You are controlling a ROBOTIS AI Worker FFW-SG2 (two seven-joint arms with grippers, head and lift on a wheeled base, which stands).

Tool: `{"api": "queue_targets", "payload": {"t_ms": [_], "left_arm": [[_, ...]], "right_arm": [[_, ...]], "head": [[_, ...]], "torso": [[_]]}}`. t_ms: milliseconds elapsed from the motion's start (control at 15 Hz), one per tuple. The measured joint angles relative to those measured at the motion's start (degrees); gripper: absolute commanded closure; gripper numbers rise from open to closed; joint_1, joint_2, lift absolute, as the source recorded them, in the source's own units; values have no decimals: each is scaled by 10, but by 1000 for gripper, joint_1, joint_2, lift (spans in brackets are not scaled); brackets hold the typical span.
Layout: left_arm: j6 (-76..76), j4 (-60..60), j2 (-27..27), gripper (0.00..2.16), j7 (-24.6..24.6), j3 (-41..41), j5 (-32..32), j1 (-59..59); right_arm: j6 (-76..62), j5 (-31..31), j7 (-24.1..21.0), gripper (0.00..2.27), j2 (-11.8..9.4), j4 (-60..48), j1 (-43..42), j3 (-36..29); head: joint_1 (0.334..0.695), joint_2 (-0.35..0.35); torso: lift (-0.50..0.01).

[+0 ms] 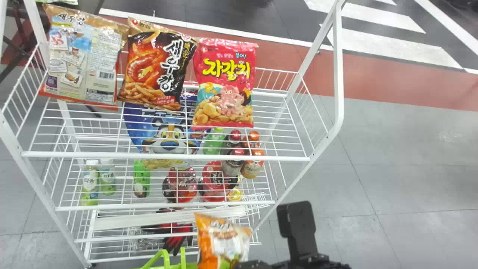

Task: Hold basket handle with left hand then pick Gamjakkang with right hand and place into basket

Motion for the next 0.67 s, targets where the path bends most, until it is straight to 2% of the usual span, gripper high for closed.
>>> {"api": "queue_targets", "payload": {"t_ms": [333, 667], "left_arm": [[0, 0, 0, 2148, 0, 0, 0, 1], [1, -3, 1, 2148, 1, 0, -1, 4]], "right_arm": [[35, 21, 13, 2250, -17, 24, 10, 53], [35, 39, 15, 2250, -18, 86, 1, 105]], "head": [[695, -350], [695, -350]], "torso": [[-18], [-18]]}}
